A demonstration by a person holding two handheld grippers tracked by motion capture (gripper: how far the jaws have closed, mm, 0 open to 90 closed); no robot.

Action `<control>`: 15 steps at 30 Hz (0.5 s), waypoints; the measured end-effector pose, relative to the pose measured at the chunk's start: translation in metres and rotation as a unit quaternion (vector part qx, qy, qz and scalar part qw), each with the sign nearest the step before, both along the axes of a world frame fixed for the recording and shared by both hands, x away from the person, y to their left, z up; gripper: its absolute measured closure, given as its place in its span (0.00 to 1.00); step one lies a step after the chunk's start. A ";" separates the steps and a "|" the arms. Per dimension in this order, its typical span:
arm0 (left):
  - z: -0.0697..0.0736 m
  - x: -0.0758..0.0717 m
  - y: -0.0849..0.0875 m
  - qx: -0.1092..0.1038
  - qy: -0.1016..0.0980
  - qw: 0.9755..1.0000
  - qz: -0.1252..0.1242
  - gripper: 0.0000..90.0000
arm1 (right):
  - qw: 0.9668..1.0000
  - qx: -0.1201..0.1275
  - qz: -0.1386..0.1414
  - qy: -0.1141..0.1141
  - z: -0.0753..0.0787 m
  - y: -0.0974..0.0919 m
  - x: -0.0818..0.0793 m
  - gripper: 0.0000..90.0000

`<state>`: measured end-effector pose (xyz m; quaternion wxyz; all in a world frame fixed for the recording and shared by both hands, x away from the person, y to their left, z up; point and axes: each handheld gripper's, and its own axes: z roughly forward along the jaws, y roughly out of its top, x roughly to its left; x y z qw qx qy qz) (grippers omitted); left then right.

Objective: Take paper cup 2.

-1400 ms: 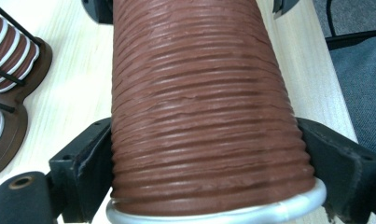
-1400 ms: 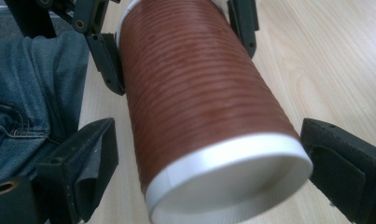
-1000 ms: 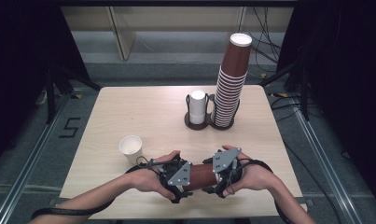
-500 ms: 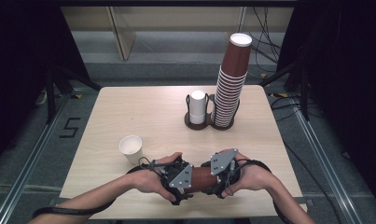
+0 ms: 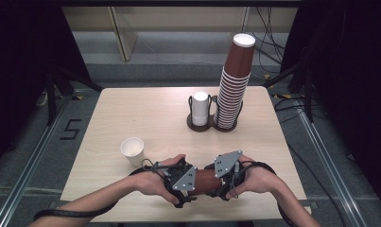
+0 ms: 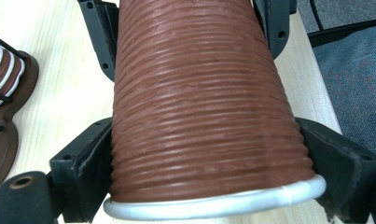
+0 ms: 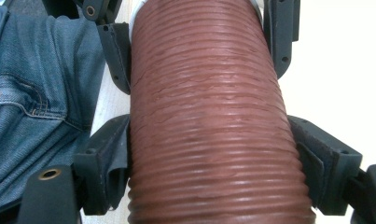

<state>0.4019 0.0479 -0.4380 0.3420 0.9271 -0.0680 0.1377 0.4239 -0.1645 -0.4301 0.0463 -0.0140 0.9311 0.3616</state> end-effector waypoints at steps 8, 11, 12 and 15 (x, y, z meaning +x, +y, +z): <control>-0.003 -0.001 0.000 -0.003 0.020 1.000 0.005 0.01 | 1.000 0.001 -0.018 0.024 -0.001 -0.003 -0.005 0.24; -0.005 -0.002 0.000 -0.015 0.024 0.999 0.017 0.00 | 1.000 0.014 0.005 -0.004 0.001 -0.006 -0.001 0.24; -0.004 -0.001 0.001 -0.010 0.020 1.000 0.015 0.00 | 1.000 0.018 0.004 0.003 0.001 -0.006 -0.002 0.24; -0.004 0.001 0.001 -0.014 0.026 0.999 0.019 0.00 | 1.000 0.025 0.000 0.000 0.002 -0.010 -0.003 0.24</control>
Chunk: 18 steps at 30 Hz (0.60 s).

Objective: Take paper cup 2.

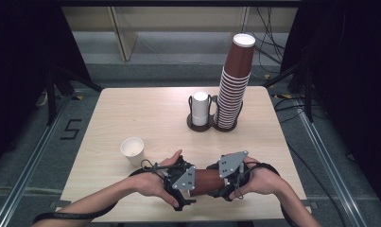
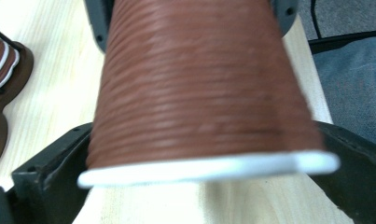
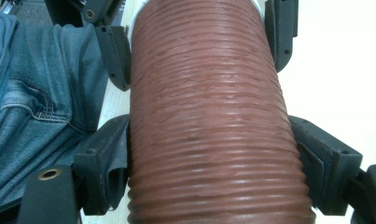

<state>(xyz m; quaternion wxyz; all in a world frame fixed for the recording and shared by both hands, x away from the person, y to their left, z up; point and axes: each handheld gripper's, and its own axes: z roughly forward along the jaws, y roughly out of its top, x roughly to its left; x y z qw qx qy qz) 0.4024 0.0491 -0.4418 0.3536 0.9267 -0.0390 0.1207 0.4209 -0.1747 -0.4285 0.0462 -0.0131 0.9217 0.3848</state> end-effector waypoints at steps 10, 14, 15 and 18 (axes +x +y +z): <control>-0.003 0.006 0.008 -0.048 0.014 0.998 0.036 0.00 | 0.998 0.053 -0.025 0.005 -0.002 -0.017 -0.001 0.24; -0.004 0.007 0.011 -0.082 0.019 0.995 0.055 0.00 | 0.996 0.079 -0.042 0.000 -0.004 -0.027 -0.001 0.24; -0.004 0.007 0.011 -0.082 0.019 0.995 0.055 0.00 | 0.996 0.079 -0.042 0.000 -0.004 -0.027 -0.001 0.24; -0.003 0.007 0.015 -0.103 0.017 0.993 0.061 0.00 | 0.992 0.109 -0.068 -0.015 -0.007 -0.036 0.001 0.24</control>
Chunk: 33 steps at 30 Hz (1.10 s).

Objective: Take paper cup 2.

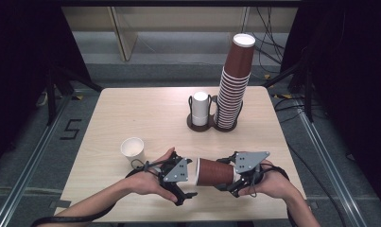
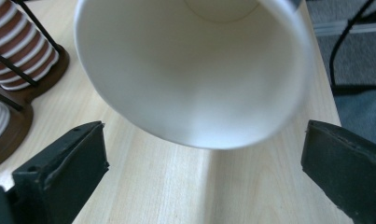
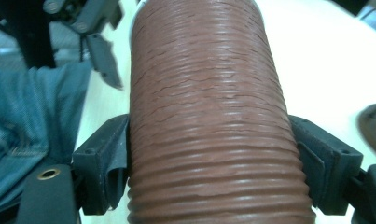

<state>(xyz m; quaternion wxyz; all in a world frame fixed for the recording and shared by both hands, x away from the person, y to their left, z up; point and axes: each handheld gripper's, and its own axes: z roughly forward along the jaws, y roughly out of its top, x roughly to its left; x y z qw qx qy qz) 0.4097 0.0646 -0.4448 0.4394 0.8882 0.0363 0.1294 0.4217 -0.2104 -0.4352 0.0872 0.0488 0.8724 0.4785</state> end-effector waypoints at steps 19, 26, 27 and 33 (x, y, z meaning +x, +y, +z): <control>0.003 0.003 0.011 -0.057 0.013 0.998 0.030 0.00 | 0.996 0.069 -0.061 -0.012 -0.014 -0.013 -0.003 0.24; 0.005 0.001 0.011 -0.066 0.014 0.997 0.029 0.00 | 0.995 0.073 -0.072 -0.015 -0.014 -0.014 -0.004 0.23; 0.006 0.001 0.011 -0.066 0.016 0.997 0.028 0.00 | 0.995 0.073 -0.072 -0.014 -0.014 -0.014 -0.005 0.23; 0.010 0.002 0.013 -0.071 0.015 0.997 0.029 0.00 | 0.993 0.086 -0.080 -0.020 -0.016 -0.014 -0.006 0.23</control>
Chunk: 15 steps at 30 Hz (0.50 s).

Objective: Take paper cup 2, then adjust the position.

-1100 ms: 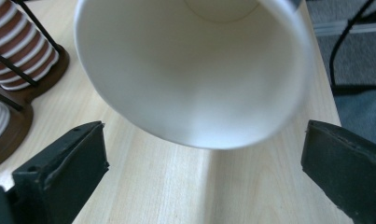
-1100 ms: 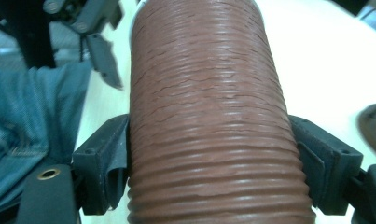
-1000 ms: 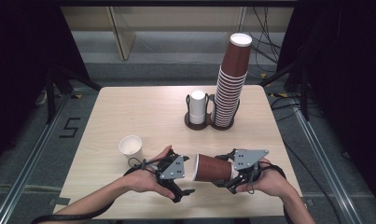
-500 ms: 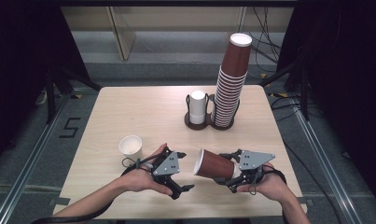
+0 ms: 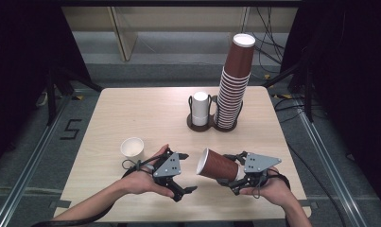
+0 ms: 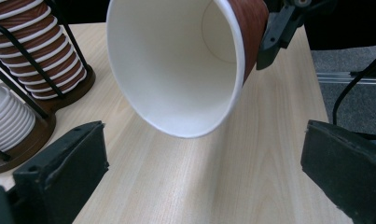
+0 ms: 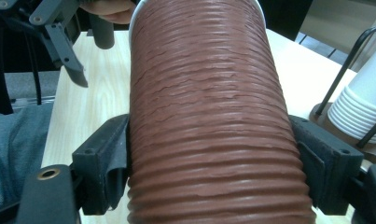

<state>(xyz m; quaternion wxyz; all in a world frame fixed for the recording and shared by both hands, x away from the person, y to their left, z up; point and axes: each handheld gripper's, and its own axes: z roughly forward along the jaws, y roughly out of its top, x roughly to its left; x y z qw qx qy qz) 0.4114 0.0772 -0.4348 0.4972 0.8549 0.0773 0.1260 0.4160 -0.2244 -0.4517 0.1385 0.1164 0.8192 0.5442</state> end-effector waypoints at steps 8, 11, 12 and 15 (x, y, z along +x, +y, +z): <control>0.004 -0.001 -0.001 -0.012 0.003 1.000 -0.008 0.00 | 1.000 0.008 0.011 0.008 -0.008 0.003 -0.003 0.23; 0.005 0.000 -0.003 -0.015 0.001 1.000 -0.010 0.00 | 1.000 0.011 0.015 0.003 -0.009 0.004 -0.004 0.23; 0.006 0.001 -0.004 -0.016 0.003 1.000 -0.012 0.00 | 1.000 0.011 0.015 0.003 -0.009 0.004 -0.004 0.23; 0.009 0.005 -0.007 -0.023 0.008 1.000 -0.012 0.00 | 1.000 0.011 0.023 0.008 -0.010 0.007 -0.007 0.23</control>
